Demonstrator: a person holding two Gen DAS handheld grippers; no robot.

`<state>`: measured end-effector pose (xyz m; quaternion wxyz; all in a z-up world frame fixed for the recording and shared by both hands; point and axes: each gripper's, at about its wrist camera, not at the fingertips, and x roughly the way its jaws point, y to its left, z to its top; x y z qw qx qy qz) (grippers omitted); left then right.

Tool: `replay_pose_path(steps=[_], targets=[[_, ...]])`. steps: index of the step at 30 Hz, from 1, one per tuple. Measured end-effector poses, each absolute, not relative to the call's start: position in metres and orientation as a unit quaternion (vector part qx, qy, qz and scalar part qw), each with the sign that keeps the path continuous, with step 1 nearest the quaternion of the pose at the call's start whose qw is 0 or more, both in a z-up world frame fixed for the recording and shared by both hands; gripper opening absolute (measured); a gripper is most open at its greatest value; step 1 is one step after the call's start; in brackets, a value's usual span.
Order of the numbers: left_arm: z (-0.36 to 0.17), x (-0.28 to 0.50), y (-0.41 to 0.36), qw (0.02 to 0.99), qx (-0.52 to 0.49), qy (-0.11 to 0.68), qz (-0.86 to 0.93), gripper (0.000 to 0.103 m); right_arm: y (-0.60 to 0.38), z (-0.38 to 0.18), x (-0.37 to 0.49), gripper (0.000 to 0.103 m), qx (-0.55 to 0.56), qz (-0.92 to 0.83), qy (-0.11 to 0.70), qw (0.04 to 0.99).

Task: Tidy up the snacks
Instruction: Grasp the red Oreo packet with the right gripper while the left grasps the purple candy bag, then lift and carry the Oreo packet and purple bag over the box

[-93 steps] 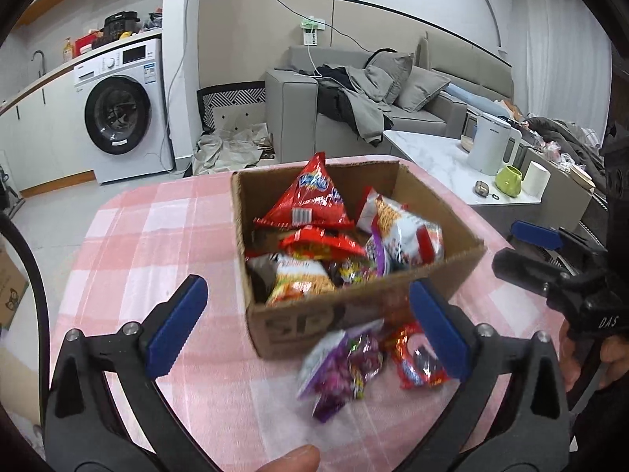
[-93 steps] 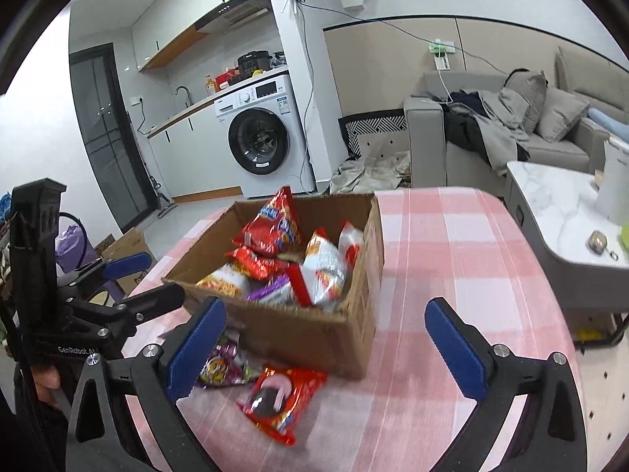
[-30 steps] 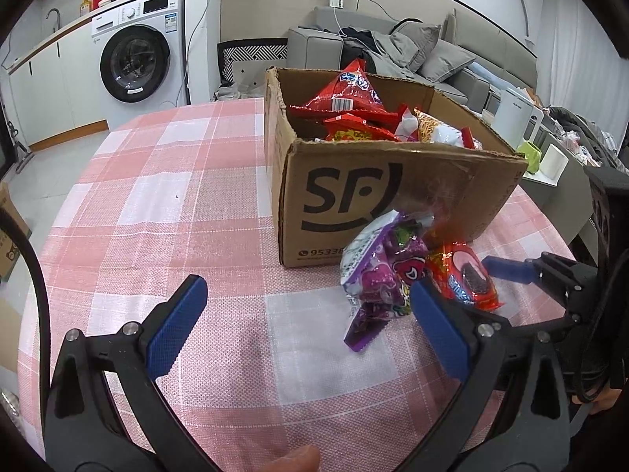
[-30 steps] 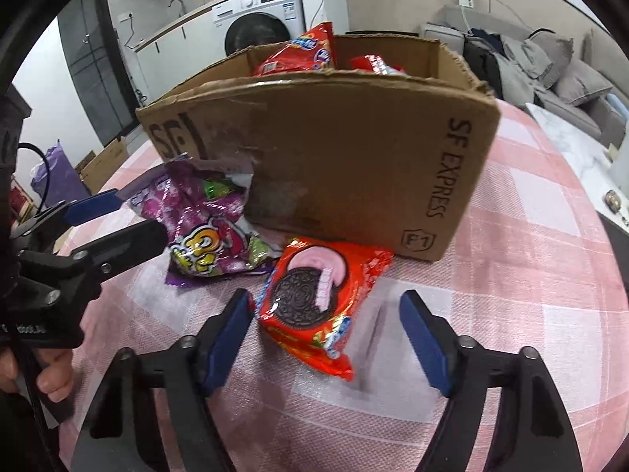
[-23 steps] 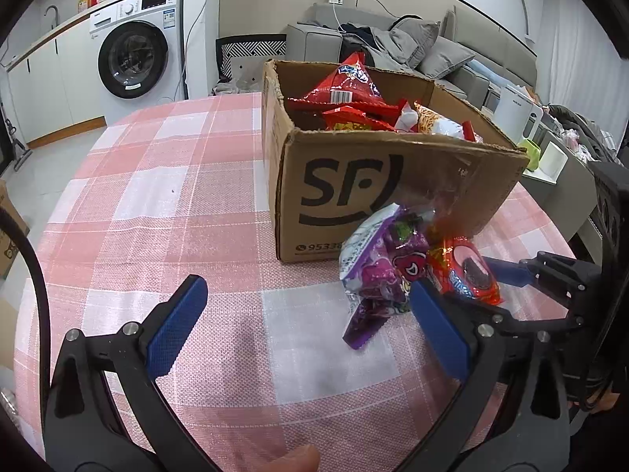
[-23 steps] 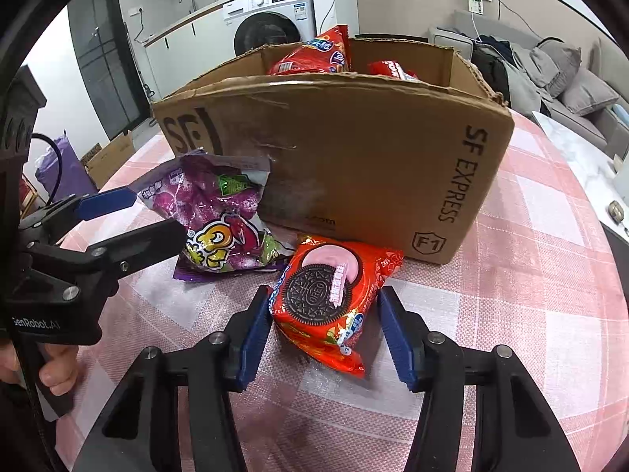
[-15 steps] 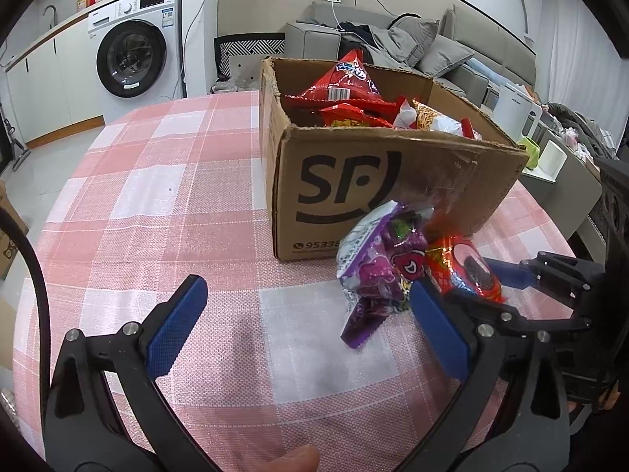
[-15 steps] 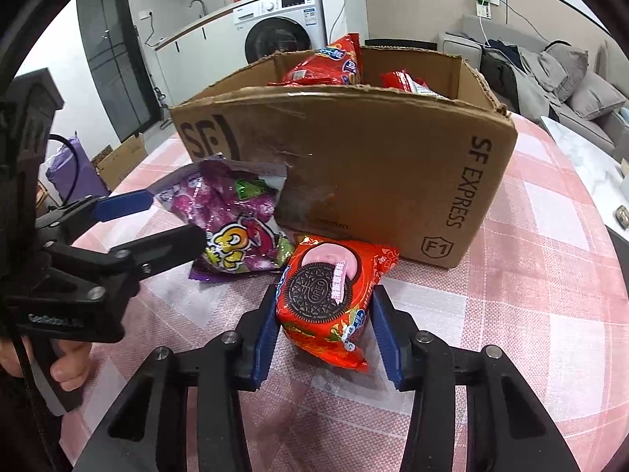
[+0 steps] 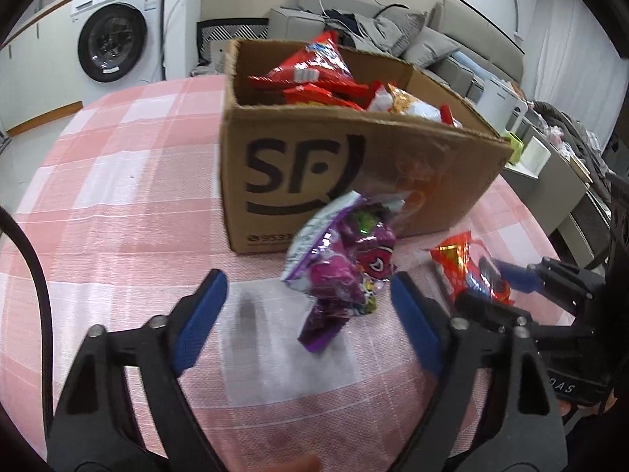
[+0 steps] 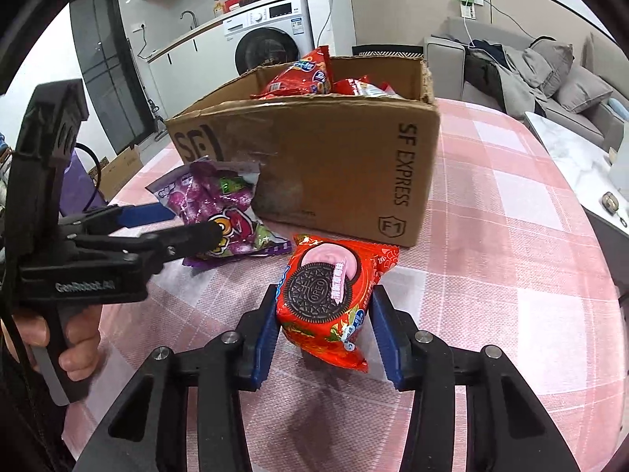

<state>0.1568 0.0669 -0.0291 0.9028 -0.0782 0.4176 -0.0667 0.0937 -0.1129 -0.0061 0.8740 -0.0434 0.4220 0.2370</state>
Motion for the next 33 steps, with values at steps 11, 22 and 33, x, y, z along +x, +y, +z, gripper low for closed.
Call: replay_pose_path(steps=[11, 22, 33], targets=[[-0.036, 0.163, 0.053, 0.902, -0.071, 0.415, -0.094, 0.036, -0.120, -0.003, 0.092, 0.045, -0.039, 0.231, 0.419, 0.877], [-0.026, 0.148, 0.059, 0.909, -0.072, 0.396, -0.110, 0.027, -0.120, 0.007, 0.088, 0.045, -0.040, 0.237, 0.402, 0.884], [-0.003, 0.124, 0.061, 0.918, -0.072, 0.366, -0.131, 0.024, -0.126, 0.030, 0.080, 0.045, -0.037, 0.239, 0.375, 0.895]])
